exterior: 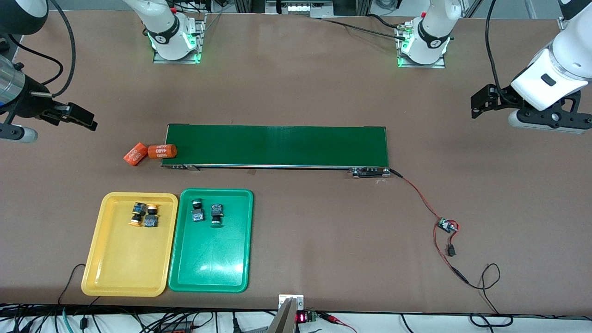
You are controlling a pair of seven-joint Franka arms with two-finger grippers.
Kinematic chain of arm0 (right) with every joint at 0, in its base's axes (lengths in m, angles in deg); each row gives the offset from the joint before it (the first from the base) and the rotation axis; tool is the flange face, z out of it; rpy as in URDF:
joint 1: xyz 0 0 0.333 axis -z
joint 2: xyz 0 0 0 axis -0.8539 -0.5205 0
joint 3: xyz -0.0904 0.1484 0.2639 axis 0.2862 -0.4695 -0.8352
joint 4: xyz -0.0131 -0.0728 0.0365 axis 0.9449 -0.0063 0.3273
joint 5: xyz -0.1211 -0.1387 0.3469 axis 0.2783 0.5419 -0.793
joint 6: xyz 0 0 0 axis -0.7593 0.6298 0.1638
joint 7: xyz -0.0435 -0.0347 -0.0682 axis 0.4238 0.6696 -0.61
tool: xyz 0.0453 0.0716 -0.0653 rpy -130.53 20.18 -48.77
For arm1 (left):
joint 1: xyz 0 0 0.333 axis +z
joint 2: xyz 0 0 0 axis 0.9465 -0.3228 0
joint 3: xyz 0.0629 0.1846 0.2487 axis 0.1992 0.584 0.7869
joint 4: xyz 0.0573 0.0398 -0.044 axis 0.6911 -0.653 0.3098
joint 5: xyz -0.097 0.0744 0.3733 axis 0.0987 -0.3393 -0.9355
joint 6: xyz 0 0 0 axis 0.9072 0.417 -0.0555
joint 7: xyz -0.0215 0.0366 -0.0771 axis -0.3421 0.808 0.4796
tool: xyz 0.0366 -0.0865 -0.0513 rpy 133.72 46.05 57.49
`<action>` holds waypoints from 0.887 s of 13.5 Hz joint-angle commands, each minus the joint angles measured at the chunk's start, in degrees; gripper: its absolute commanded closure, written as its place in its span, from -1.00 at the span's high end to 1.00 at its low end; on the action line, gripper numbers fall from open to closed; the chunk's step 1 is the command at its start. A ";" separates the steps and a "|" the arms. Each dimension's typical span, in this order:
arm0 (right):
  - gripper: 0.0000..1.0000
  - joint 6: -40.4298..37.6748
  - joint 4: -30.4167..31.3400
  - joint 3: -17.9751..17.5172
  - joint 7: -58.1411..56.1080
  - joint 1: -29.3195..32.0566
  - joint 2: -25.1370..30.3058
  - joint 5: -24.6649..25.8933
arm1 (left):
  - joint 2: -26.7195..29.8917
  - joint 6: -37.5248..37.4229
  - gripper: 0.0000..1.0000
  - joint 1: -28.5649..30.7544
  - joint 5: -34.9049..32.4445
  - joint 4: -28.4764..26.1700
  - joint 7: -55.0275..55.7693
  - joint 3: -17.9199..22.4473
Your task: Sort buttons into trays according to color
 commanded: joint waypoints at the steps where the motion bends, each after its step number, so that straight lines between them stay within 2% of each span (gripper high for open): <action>1: 1.00 -0.29 -0.66 -0.23 -0.64 0.49 -0.05 -0.58 | -0.26 -0.97 1.00 0.29 -0.49 1.37 0.47 -0.37; 12: 1.00 -0.20 -0.66 -0.23 -0.73 0.31 -0.57 -0.40 | -0.26 -0.97 1.00 0.29 -0.58 1.37 0.47 -0.37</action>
